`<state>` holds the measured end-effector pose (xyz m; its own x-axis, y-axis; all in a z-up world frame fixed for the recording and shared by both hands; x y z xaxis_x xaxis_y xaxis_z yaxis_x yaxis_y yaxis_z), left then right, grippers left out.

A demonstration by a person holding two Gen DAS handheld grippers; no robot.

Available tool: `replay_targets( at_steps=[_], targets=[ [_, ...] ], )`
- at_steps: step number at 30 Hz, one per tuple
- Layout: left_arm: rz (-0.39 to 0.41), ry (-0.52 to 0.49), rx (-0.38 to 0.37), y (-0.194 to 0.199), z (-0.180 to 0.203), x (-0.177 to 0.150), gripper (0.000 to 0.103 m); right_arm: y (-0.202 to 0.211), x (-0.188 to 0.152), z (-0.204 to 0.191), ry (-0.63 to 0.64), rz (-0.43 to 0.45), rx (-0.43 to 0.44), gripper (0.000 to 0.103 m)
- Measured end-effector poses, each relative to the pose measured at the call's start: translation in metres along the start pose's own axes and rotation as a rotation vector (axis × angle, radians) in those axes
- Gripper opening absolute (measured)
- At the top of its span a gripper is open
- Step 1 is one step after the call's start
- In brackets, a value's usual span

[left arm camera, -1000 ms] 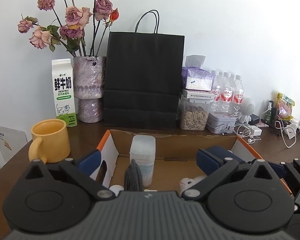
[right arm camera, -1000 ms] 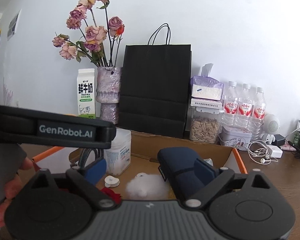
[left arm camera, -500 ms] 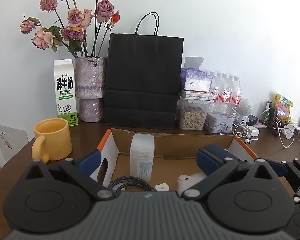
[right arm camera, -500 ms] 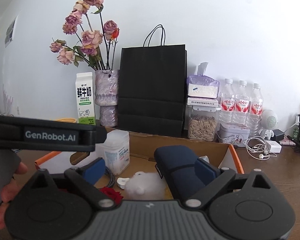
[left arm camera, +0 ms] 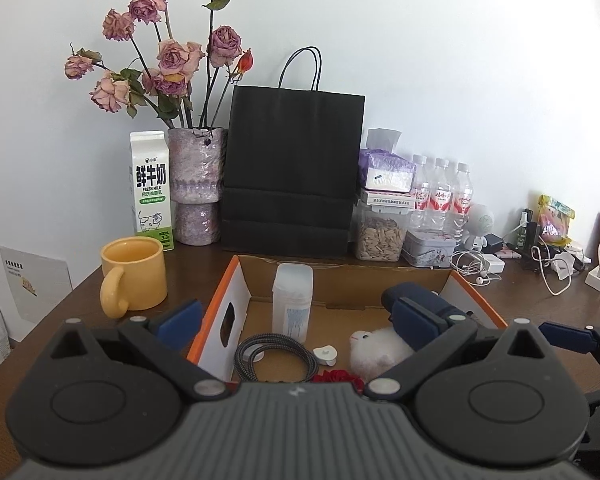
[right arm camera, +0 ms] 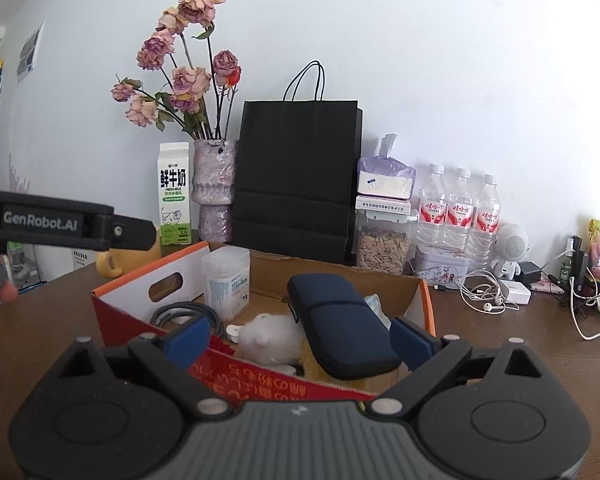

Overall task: Organize objects
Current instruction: 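Withdraw both grippers from the box toward the table items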

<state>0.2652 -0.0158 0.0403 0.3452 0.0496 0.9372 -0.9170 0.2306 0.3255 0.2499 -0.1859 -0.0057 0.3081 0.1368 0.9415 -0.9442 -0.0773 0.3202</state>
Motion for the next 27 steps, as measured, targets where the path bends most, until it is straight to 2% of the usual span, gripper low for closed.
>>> replay_targets(
  at_steps=[15, 21, 27],
  targets=[
    [-0.108, -0.022, 0.007, 0.060, -0.016, -0.059, 0.103, 0.070, -0.071, 0.019, 0.058, -0.131, 0.029, 0.097],
    [-0.144, -0.028, 0.027, 0.067, -0.026, -0.078, 0.103, 0.075, -0.088, 0.029, 0.030, -0.167, 0.019, 0.097],
    [-0.167, 0.001, 0.066, 0.060, -0.045, -0.084, 0.103, 0.061, -0.087, 0.054, 0.016, -0.177, -0.027, 0.096]
  ],
)
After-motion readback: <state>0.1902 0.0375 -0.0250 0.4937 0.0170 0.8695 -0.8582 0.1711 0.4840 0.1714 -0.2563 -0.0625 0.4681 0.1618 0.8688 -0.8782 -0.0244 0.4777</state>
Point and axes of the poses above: each gripper's, at about its wrist camera, not at the fingertips, and y roughly against the way its jaws point, z to its right, x to its top, the point moved 9 cm from there along -y, roughly the way its jaws point, and after that the axes turned 9 degrees about -x, right-handed, at the moved point
